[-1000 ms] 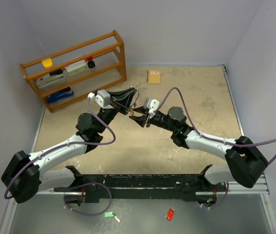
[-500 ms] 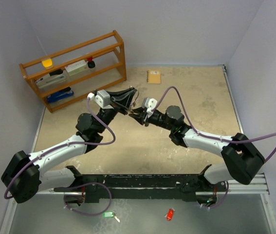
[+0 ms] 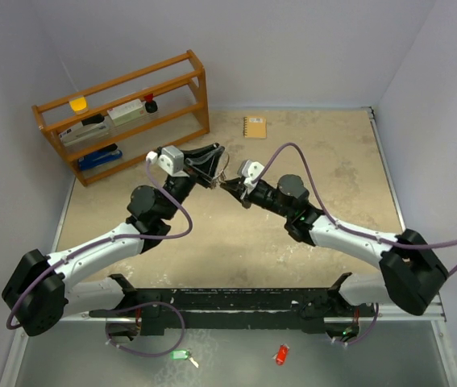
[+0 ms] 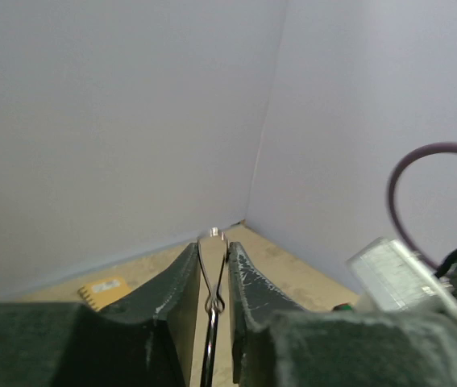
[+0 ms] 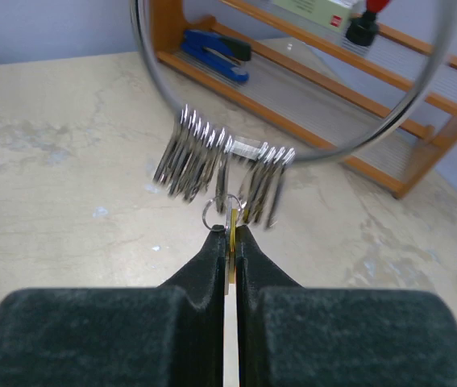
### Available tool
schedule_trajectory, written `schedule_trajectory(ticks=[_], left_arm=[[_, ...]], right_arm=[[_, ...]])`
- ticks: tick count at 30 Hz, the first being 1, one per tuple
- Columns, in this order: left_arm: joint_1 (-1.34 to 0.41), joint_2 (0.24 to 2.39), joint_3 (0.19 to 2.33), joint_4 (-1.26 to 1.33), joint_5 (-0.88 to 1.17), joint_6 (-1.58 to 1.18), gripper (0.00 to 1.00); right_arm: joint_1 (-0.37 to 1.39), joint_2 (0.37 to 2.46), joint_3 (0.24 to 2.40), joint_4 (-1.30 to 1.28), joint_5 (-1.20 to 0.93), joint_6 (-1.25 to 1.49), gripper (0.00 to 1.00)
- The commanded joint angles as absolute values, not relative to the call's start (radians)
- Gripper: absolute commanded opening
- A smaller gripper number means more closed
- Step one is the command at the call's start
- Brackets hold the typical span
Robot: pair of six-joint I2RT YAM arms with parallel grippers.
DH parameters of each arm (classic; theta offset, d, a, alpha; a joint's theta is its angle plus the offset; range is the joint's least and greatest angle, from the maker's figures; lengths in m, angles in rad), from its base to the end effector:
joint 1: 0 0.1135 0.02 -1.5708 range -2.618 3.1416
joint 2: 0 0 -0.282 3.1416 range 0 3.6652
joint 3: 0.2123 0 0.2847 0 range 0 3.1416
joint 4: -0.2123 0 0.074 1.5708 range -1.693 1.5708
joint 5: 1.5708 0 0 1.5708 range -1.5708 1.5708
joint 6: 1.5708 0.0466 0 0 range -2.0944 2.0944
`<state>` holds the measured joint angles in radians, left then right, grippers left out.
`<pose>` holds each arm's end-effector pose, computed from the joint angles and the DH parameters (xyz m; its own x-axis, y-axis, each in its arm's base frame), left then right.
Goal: Remove the keys from the keyring
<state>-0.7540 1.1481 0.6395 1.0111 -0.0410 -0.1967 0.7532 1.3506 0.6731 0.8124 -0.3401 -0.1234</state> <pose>0.2071 -0.1918 0.3456 0.2158 -0.4705 -0.8556 0.7137 0.6740 -0.1906 0.2299 0.2369 0.2768 0.2064 0.0345 -0.9779 -0.8671 0.4695 -0.1665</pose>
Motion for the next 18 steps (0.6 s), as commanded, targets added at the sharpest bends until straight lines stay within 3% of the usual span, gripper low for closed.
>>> schedule_trajectory(ticks=[1, 4, 10, 18], left_arm=[[-0.758, 1.108, 0.696, 0.935, -0.206, -0.169, 0.21], [-0.758, 1.091, 0.696, 0.870, -0.309, -0.150, 0.34], [-0.758, 1.076, 0.701, 0.807, -0.441, -0.136, 0.35], [-0.759, 1.096, 0.755, 0.670, -0.402, -0.105, 0.42]], right_arm=[[0.765, 1.228, 0.737, 0.623, -0.191, -0.197, 0.00], [0.766, 1.162, 0.774, 0.439, -0.099, -0.225, 0.00], [0.769, 1.064, 0.818, 0.278, 0.050, -0.247, 0.00], [0.779, 1.084, 0.955, 0.080, 0.146, -0.259, 0.00]])
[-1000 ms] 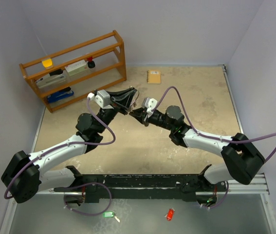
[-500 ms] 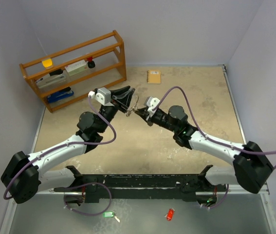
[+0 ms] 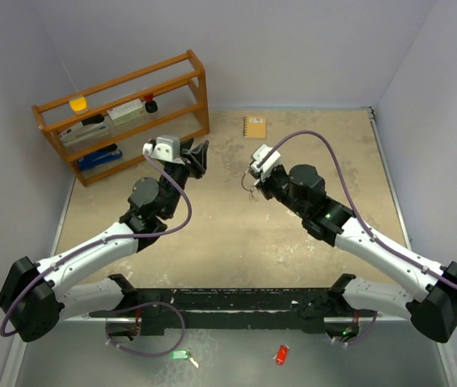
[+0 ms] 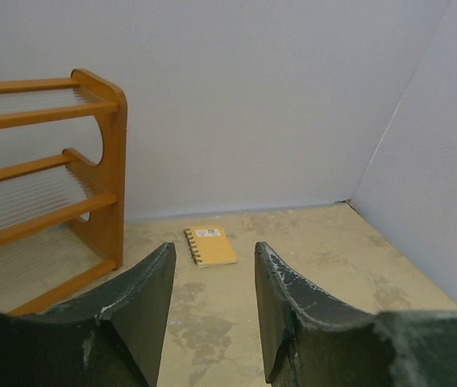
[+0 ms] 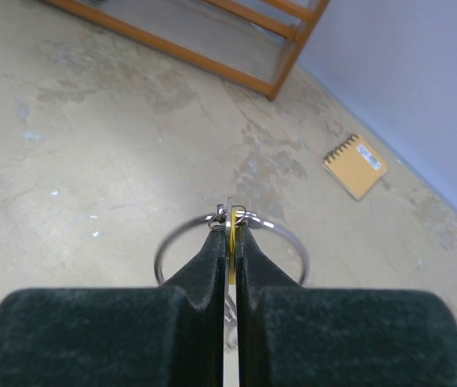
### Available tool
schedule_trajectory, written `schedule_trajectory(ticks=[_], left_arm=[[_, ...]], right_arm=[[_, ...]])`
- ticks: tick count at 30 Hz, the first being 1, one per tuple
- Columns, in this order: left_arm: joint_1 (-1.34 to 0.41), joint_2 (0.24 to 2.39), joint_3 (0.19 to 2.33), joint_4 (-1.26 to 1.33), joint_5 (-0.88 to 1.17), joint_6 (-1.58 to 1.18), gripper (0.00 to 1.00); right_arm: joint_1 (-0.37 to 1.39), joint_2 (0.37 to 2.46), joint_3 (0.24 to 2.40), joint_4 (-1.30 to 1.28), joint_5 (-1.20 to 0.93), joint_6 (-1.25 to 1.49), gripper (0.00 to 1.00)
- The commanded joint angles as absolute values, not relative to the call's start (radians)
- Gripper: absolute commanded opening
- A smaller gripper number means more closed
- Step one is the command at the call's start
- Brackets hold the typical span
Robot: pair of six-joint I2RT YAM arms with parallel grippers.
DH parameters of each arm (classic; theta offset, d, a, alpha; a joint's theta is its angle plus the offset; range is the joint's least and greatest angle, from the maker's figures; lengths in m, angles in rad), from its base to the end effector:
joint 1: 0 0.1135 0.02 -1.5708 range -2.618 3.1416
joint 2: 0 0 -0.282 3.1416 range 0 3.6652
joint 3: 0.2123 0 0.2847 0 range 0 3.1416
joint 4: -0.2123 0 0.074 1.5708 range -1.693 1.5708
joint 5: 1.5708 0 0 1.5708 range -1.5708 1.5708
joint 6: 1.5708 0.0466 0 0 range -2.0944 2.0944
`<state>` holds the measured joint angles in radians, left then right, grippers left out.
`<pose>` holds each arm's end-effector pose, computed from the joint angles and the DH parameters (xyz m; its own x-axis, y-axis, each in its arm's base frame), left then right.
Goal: Remove the keys from the keyring
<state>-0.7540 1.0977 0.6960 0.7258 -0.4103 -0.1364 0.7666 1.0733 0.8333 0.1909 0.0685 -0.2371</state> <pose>0.2181 -0.1793 0.3481 0.1821 -0.3421 -0.9219 0.3804 0.8890 -0.2547 0.2114 0.1991 0.3475 0.1166 -0.2130 -0.9701 -0.6331 0.7366 -0.2379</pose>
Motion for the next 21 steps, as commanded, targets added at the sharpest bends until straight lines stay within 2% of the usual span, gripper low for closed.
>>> schedule_trajectory(ticks=[1, 12, 18, 20, 21], left_arm=[[-0.758, 1.099, 0.754, 0.670, -0.389, -0.108, 0.43], [-0.757, 1.144, 0.760, 0.690, -0.355, -0.198, 0.45], [-0.758, 1.149, 0.753, 0.695, -0.284, -0.204, 0.45], [-0.757, 1.148, 0.751, 0.699, -0.236, -0.217, 0.69], [-0.757, 1.149, 0.746, 0.713, -0.215, -0.230, 0.78]], right_arm=[[0.784, 1.091, 0.975, 0.054, 0.156, -0.263, 0.00], [0.882, 1.239, 1.248, -0.280, 0.463, -0.337, 0.00], [0.905, 1.254, 1.325, -0.316, 0.583, -0.382, 0.00], [0.908, 1.250, 1.348, -0.313, 0.615, -0.407, 0.00], [0.909, 1.248, 1.361, -0.308, 0.628, -0.419, 0.00]])
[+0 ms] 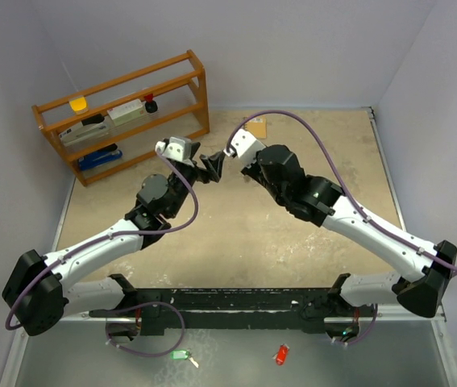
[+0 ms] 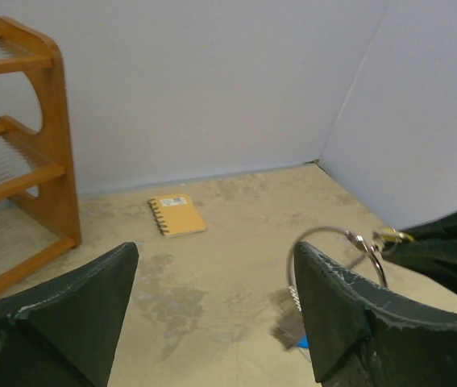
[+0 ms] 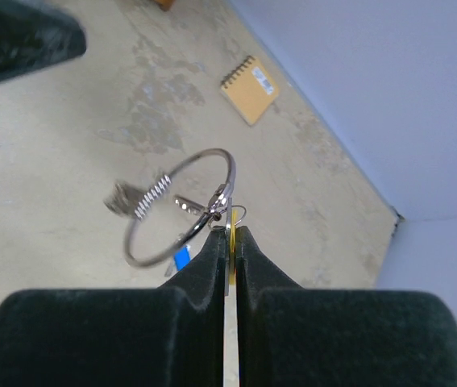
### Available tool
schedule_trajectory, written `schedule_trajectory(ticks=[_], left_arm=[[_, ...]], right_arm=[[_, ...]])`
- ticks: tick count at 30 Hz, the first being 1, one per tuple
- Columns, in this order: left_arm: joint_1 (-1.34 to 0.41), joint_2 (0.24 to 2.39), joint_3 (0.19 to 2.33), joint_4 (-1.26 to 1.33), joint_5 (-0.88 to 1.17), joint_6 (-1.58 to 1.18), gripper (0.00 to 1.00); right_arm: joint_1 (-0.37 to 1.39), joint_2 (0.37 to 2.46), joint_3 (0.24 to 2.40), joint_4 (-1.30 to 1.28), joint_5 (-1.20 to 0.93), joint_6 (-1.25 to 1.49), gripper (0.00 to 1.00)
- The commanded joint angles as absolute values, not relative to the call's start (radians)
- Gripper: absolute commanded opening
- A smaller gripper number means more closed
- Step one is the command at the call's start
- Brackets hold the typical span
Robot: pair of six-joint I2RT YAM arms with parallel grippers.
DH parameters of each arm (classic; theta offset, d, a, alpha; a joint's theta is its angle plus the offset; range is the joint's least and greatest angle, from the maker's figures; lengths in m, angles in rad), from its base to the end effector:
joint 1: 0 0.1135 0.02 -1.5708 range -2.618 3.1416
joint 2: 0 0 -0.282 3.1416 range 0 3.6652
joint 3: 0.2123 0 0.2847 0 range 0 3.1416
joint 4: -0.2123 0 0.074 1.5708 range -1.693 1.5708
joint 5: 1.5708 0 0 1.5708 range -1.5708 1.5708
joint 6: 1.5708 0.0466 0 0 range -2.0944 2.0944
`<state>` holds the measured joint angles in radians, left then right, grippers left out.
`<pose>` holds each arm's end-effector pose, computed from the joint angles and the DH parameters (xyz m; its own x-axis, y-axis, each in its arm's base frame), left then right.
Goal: Remove the keys from the keyring
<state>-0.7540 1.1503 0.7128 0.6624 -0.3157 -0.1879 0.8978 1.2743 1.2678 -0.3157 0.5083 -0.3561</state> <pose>0.2269 -0.1933 0.3337 0.0794 -0.3181 -0.9447 0.4529 0.8558 -0.2501 0.2204 0.2401 0.4051 -0.0472 -0.5478 -0.8353 -0.4393 0.7624 -0.4751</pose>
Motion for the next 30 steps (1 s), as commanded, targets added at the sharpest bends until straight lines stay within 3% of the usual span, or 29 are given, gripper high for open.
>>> schedule_trajectory(ticks=[1, 7, 12, 15, 21, 30], left_arm=[[-0.758, 1.149, 0.740, 0.734, -0.197, -0.246, 0.81], [-0.757, 1.170, 0.732, 0.802, -0.055, -0.270, 0.81], [-0.757, 1.182, 0.745, 0.775, -0.104, -0.277, 0.78], [-0.757, 1.180, 0.731, 0.802, -0.082, -0.288, 0.77], [-0.758, 1.101, 0.679, 0.801, -0.174, -0.283, 0.77], [-0.757, 1.111, 0.701, 0.840, -0.009, -0.350, 0.79]], right_arm=[[0.911, 1.246, 1.376, -0.305, 0.633, -0.430, 0.00], [0.998, 1.263, 1.447, -0.309, 0.598, -0.476, 0.00], [0.999, 1.311, 1.350, -0.047, 0.894, -0.688, 0.00], [1.009, 1.357, 1.444, -0.207, 0.821, -0.550, 0.00], [1.008, 1.219, 1.355, -0.014, 0.763, -0.577, 0.00], [1.009, 1.236, 1.424, -0.086, 0.768, -0.573, 0.00]])
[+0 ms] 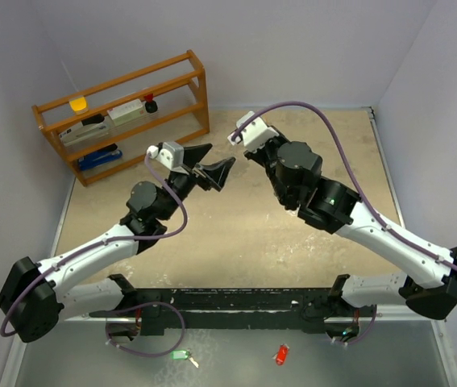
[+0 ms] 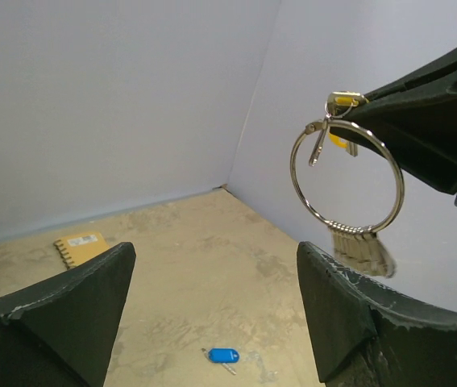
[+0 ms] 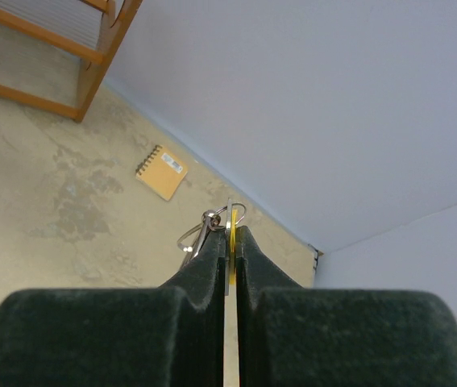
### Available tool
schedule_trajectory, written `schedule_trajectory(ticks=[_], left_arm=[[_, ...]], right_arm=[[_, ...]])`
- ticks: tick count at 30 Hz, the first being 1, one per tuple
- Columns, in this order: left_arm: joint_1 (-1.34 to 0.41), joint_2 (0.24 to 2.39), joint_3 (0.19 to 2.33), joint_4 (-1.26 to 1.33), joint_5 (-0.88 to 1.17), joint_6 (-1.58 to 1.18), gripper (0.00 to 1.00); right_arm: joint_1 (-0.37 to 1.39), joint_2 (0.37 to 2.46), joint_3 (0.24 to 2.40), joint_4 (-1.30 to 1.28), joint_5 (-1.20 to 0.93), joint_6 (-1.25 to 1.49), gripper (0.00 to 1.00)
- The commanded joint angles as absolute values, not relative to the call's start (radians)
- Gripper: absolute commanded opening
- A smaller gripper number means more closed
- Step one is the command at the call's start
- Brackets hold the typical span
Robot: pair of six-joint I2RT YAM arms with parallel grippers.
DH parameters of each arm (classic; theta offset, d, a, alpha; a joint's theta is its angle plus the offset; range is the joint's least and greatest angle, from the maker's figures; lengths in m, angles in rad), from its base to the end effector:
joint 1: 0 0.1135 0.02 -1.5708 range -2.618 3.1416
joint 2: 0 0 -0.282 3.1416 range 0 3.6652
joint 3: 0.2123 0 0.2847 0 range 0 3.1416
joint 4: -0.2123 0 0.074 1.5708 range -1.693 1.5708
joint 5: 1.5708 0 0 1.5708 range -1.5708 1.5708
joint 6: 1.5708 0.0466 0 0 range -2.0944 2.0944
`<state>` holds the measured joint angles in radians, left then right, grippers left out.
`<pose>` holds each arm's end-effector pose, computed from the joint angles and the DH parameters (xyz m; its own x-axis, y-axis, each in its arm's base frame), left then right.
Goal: Remove the keys from the keyring
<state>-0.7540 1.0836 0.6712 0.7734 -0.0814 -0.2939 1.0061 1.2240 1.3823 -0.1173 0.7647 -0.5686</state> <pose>0.2065 -0.1887 0.3486 0.0649 -0.4570 -0.8871 0.6746 0.6752 -0.2985 0.1862 0.2337 0.4862 0.1474 -0.4934 -0.8572 -0.1899 0.8365 -0.5141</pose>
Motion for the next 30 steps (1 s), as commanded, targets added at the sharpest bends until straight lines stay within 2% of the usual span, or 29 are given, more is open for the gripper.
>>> schedule_trajectory(ticks=[1, 10, 14, 17, 30], left_arm=[[-0.757, 1.122, 0.695, 0.864, -0.005, -0.362, 0.79], [-0.758, 1.188, 0.696, 1.004, 0.051, -0.405, 0.80], [-0.757, 1.231, 0.716, 1.066, 0.143, -0.477, 0.75], [-0.757, 1.260, 0.714, 1.138, 0.183, -0.525, 0.78], [-0.757, 1.368, 0.728, 1.276, 0.174, -0.612, 0.80]], right_arm=[[1.009, 1.236, 1.424, -0.086, 0.763, -0.571, 0.00], [1.009, 1.207, 1.425, -0.089, 0.710, -0.556, 0.00], [1.009, 1.212, 1.428, -0.089, 0.712, -0.558, 0.00], [1.009, 1.216, 1.424, -0.087, 0.712, -0.558, 0.00], [1.009, 1.216, 1.411, -0.098, 0.694, -0.542, 0.00]])
